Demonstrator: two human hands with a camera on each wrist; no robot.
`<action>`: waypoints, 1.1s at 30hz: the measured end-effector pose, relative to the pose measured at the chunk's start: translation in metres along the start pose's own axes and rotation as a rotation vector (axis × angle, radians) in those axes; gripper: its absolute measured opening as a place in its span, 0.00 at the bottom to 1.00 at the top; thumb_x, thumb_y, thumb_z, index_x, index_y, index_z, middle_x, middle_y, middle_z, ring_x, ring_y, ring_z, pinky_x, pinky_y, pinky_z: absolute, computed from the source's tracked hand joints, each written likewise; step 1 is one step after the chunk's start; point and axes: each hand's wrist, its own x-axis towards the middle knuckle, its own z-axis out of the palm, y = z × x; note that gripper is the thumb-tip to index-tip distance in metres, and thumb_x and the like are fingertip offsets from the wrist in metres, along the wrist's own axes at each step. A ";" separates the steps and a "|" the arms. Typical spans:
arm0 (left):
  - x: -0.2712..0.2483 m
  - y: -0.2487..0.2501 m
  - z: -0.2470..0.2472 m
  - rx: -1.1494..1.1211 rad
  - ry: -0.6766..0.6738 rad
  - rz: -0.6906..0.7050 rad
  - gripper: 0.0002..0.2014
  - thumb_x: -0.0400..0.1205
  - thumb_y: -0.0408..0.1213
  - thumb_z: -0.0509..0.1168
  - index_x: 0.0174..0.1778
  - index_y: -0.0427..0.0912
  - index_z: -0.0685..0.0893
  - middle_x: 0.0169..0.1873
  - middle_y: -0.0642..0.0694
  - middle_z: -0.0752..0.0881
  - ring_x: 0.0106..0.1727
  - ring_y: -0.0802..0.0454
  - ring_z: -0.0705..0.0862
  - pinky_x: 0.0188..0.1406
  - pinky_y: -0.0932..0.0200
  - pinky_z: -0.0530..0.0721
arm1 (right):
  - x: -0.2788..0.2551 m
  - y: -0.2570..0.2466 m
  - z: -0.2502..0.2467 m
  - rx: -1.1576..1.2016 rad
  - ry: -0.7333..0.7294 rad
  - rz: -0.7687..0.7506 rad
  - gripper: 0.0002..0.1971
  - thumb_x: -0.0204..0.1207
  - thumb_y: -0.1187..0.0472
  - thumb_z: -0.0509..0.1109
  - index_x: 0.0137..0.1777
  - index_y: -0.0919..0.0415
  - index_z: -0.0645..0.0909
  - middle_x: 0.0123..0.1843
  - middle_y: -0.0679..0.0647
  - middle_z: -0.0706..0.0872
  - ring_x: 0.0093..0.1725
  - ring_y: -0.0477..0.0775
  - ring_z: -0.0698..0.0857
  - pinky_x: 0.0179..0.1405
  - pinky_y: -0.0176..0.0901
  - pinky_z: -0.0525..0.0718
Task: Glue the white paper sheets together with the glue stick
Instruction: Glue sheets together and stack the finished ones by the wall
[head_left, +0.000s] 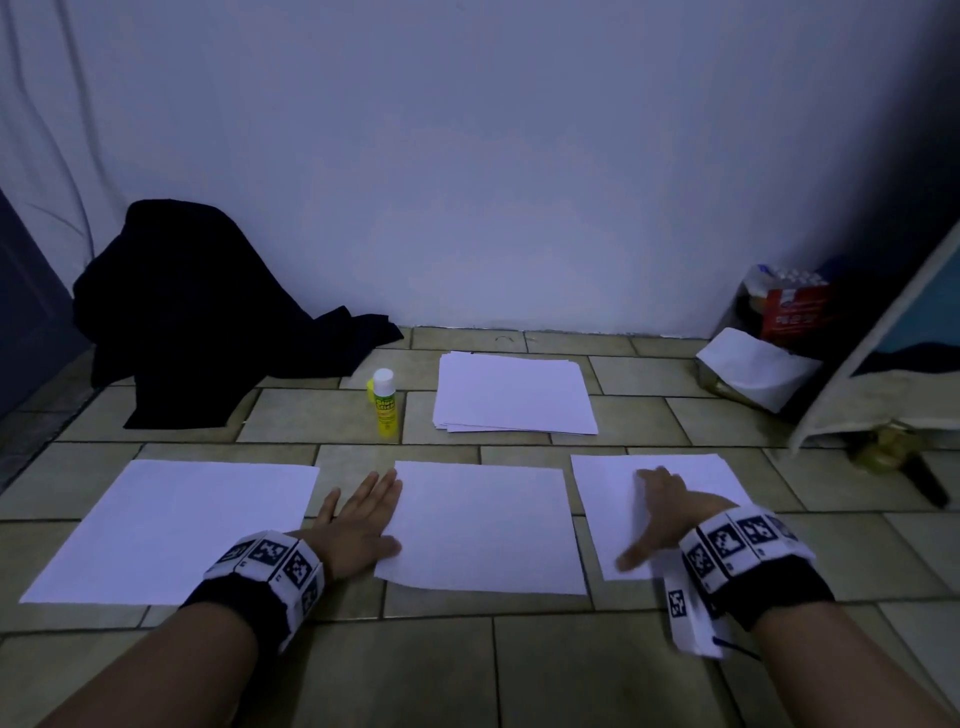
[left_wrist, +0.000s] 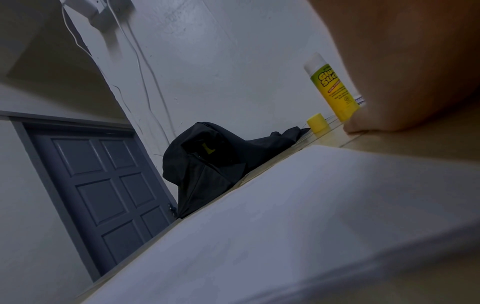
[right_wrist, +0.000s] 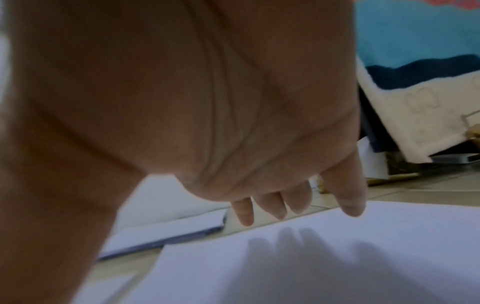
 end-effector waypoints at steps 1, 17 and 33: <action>0.001 -0.001 0.001 0.005 0.005 -0.002 0.36 0.89 0.45 0.50 0.83 0.43 0.31 0.82 0.50 0.30 0.83 0.55 0.31 0.80 0.47 0.33 | 0.001 0.004 0.007 0.008 0.002 -0.001 0.68 0.58 0.38 0.82 0.83 0.63 0.38 0.85 0.59 0.41 0.84 0.58 0.46 0.81 0.60 0.58; 0.000 -0.003 0.005 0.082 0.003 0.020 0.46 0.85 0.60 0.53 0.82 0.40 0.28 0.81 0.49 0.26 0.82 0.53 0.29 0.80 0.45 0.32 | -0.013 0.026 0.008 0.404 0.218 -0.077 0.32 0.82 0.52 0.65 0.82 0.58 0.57 0.78 0.57 0.70 0.74 0.58 0.72 0.68 0.42 0.70; 0.005 -0.002 0.007 0.054 0.024 -0.004 0.48 0.84 0.58 0.57 0.82 0.42 0.28 0.81 0.50 0.27 0.83 0.53 0.29 0.80 0.44 0.33 | -0.049 -0.154 0.028 0.533 0.104 -0.360 0.32 0.83 0.63 0.57 0.84 0.60 0.47 0.81 0.58 0.61 0.80 0.59 0.62 0.79 0.55 0.62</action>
